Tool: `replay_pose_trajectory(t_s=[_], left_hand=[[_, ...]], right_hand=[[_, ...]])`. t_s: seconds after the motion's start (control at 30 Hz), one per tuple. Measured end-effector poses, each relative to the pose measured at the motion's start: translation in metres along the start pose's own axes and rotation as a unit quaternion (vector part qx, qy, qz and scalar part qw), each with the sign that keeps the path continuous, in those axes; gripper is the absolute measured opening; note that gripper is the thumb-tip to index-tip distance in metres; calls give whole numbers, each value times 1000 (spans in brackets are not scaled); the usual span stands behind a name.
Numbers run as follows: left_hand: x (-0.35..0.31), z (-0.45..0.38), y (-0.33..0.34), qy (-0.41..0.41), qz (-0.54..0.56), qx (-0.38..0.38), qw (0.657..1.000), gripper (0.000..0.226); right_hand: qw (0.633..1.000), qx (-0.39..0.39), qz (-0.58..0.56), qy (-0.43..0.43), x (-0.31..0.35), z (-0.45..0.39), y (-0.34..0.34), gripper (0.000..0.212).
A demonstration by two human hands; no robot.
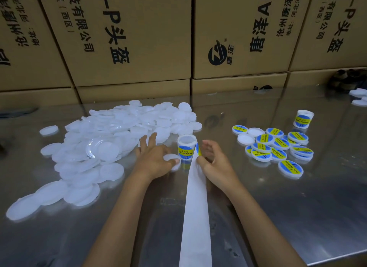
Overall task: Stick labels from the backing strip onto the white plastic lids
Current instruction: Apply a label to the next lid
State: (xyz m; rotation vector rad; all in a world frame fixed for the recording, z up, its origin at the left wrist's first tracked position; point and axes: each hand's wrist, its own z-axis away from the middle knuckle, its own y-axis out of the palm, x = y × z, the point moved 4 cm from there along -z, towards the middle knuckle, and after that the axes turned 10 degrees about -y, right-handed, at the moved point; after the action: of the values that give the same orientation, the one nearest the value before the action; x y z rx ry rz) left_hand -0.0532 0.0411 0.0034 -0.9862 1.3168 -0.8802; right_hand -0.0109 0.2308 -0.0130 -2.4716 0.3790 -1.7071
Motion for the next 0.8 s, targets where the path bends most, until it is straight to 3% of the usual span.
replay_pose_trajectory(t_s=[0.13,0.33,0.6,0.8], left_hand=[[-4,5,-11,-12,177,-37,983,27],[-13,19,-24,-23,420,-34,907,17],[-32,26,-20,-13,550,50,833,16],[-32,16,-3,29,517,18,855,28]], right_hand=[[1000,5,-7,-6,-1,-1,1,48],[999,33,-4,-8,-6,-2,3,59],[1000,8,-1,-14,-2,-1,2,56],[999,1,36,-23,2,0,1,53]])
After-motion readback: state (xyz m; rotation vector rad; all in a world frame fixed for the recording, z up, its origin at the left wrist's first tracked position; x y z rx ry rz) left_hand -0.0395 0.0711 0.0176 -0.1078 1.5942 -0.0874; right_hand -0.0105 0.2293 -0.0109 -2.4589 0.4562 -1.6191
